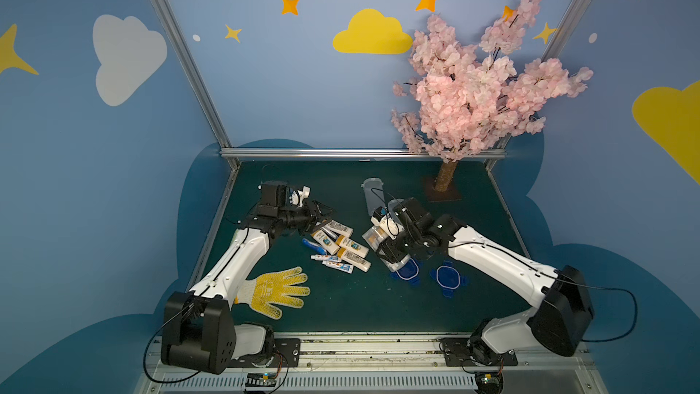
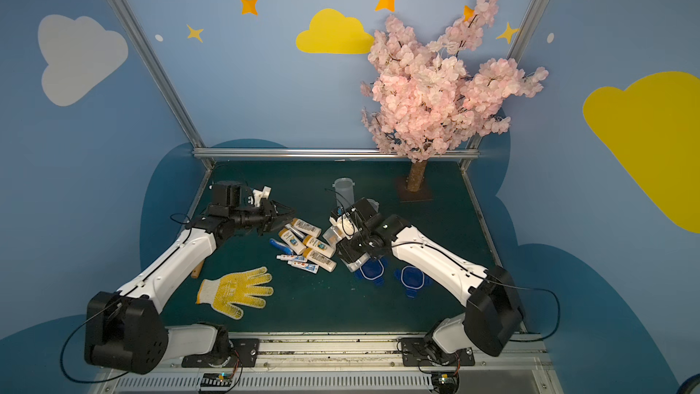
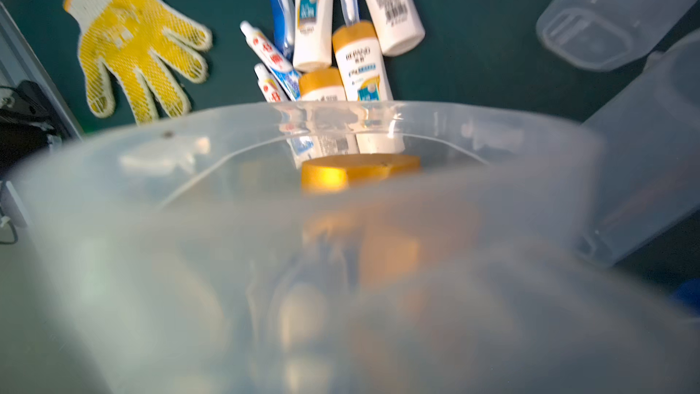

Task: Take out toiletry kits
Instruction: 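Pour the toiletry kits out of the container.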

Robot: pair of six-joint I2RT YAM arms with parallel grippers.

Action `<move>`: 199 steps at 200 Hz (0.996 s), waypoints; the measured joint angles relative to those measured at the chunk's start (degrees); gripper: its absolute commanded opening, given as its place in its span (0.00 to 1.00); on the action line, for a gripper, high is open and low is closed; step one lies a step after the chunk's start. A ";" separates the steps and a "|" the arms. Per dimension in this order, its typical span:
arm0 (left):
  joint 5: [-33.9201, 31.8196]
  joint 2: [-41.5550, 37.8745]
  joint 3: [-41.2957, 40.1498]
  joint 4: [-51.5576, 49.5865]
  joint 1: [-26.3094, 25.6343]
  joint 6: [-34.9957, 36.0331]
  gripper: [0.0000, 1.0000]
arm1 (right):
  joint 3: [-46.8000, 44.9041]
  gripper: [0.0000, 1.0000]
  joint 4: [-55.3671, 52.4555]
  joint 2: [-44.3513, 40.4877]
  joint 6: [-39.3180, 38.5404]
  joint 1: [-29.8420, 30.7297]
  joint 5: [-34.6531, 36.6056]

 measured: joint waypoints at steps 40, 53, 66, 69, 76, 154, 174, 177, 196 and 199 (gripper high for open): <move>-6.56 -3.39 2.01 -6.40 -0.04 4.98 0.42 | 11.15 0.17 -11.43 15.50 -1.01 -0.15 -1.60; -8.07 -3.91 2.10 -7.85 -0.04 6.10 0.42 | 12.07 0.17 -13.57 18.64 -1.07 -0.15 -1.95; -9.20 -4.20 2.10 -9.11 -0.04 7.10 0.42 | 13.22 0.17 -16.09 21.31 -1.29 -0.15 -2.05; -9.49 -4.22 2.10 -9.40 -0.04 7.30 0.42 | 13.57 0.18 -16.61 21.79 -1.29 -0.15 -2.08; -9.99 -4.28 2.10 -9.97 -0.04 7.78 0.42 | 14.64 0.19 -17.94 23.02 -1.36 -0.15 -2.05; -11.72 -3.96 2.10 -11.56 -0.11 9.16 0.42 | 30.93 0.18 -25.14 33.00 -2.86 0.20 -3.37; -11.72 -3.61 2.10 -11.61 -0.11 9.22 0.42 | 30.71 0.18 -25.81 32.98 -3.39 0.22 -3.34; -11.72 -3.54 2.10 -11.61 -0.11 9.25 0.42 | 30.47 0.18 -25.79 32.92 -3.43 0.20 -3.37; -11.72 -3.21 2.10 -11.63 -0.11 9.33 0.42 | 28.70 0.18 -26.25 32.83 -3.72 -0.07 -3.32; -11.74 -3.19 2.10 -11.63 -0.11 9.33 0.42 | 28.52 0.18 -26.38 32.85 -3.78 -0.11 -3.28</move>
